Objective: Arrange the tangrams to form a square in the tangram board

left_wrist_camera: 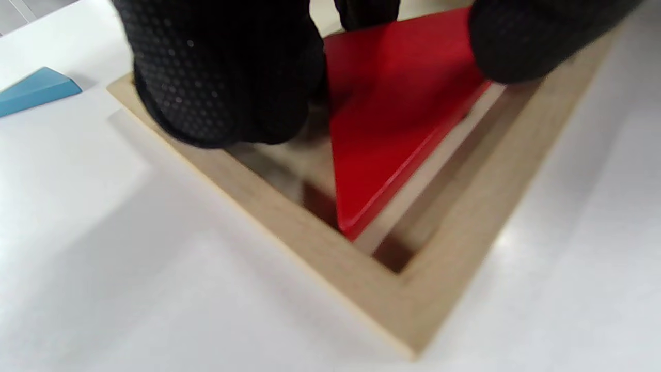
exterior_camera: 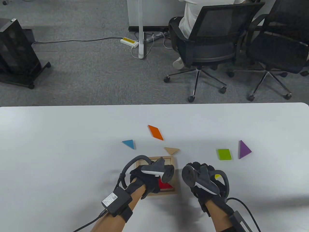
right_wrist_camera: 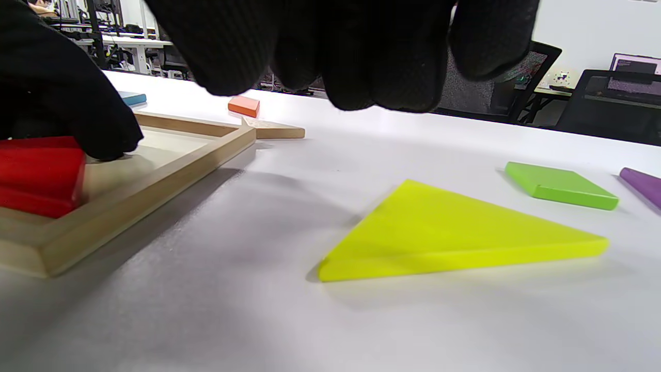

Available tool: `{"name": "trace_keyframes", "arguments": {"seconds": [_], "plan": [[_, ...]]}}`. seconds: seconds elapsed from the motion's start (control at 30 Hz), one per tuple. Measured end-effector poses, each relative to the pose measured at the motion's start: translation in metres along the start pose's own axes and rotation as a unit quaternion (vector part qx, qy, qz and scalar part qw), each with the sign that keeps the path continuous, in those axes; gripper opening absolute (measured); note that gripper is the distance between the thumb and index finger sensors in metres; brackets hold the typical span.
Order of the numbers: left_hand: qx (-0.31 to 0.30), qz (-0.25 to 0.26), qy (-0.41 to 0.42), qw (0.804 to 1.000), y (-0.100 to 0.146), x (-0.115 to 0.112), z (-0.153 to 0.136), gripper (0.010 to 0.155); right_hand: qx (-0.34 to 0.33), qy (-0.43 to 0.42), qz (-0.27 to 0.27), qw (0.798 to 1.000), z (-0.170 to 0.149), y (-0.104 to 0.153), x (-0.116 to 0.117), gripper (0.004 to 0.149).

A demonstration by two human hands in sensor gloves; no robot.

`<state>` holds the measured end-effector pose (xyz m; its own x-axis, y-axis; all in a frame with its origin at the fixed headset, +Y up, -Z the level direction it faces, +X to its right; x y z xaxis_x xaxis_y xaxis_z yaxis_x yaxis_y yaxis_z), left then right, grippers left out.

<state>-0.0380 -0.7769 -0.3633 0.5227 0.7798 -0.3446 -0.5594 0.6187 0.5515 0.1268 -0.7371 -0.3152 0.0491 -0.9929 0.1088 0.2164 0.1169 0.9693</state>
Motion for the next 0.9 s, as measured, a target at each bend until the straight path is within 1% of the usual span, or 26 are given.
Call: {"name": "trace_keyframes", "arguments": {"seconds": [0.23, 0.53, 0.7, 0.9], "plan": [[-0.011, -0.001, 0.034, 0.999, 0.005, 0.002, -0.001, 0.075, 0.012, 0.002, 0.011, 1.000, -0.009, -0.002, 0.000, 0.057], [-0.014, 0.006, 0.063, 0.998, 0.008, 0.005, -0.003, 0.067, 0.031, 0.003, 0.041, 0.999, -0.030, -0.007, -0.001, 0.058], [-0.011, 0.021, 0.059, 0.998, 0.012, 0.010, -0.004, 0.068, 0.023, 0.000, 0.084, 0.996, -0.039, -0.011, -0.002, 0.066], [-0.012, 0.040, 0.052, 0.998, 0.017, 0.017, -0.002, 0.068, 0.007, 0.006, 0.095, 0.995, -0.043, -0.015, -0.010, 0.072]]}}
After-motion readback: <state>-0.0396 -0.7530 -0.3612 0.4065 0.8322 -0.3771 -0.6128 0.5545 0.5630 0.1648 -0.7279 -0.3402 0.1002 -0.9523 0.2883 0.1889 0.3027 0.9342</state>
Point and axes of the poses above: the tracker on the back of each hand, its own z axis roughly to the thumb side, its own y axis roughly from the fingertips to the wrist, x = y × z, the point moved 1 cm from there along -y, roughly from the wrist to the fingertips, and after that the axes turned 8 degrees about -x, right-handed, at the moved point
